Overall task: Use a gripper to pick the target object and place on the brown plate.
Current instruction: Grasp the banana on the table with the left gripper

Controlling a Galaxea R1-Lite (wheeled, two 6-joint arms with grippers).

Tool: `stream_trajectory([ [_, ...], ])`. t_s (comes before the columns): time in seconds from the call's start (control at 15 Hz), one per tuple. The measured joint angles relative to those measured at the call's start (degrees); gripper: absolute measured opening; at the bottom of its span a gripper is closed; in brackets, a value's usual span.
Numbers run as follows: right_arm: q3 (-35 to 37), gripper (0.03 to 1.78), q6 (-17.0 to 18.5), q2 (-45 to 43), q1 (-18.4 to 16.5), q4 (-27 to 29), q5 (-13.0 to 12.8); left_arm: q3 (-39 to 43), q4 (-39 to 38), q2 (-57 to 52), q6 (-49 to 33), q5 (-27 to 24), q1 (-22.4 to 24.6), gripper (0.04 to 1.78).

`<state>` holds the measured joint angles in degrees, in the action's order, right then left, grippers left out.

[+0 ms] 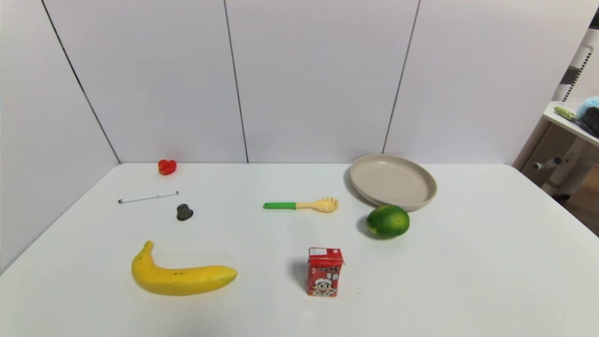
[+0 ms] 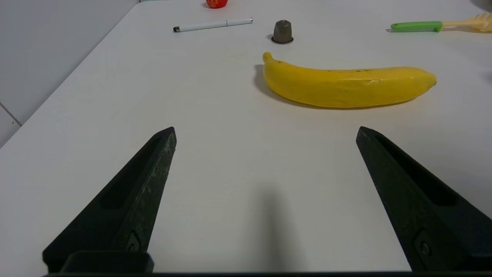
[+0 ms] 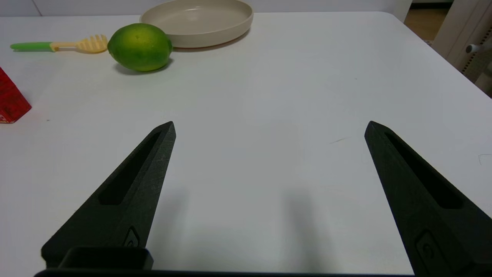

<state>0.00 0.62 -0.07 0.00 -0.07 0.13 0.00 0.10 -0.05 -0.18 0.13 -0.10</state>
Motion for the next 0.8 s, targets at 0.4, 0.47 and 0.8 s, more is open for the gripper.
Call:
stream_trajectory([
  [0.4,0.0,1.70,0.0,0.0,0.0,0.0,0.0,0.0,0.0,0.0,0.0,0.0,0.0,1.69],
  [0.47,0.0,1.70,0.0,0.0,0.0,0.0,0.0,0.0,0.0,0.0,0.0,0.0,0.0,1.69],
  [0.8,0.0,1.70,0.0,0.0,0.0,0.0,0.0,0.0,0.0,0.0,0.0,0.0,0.0,1.69],
])
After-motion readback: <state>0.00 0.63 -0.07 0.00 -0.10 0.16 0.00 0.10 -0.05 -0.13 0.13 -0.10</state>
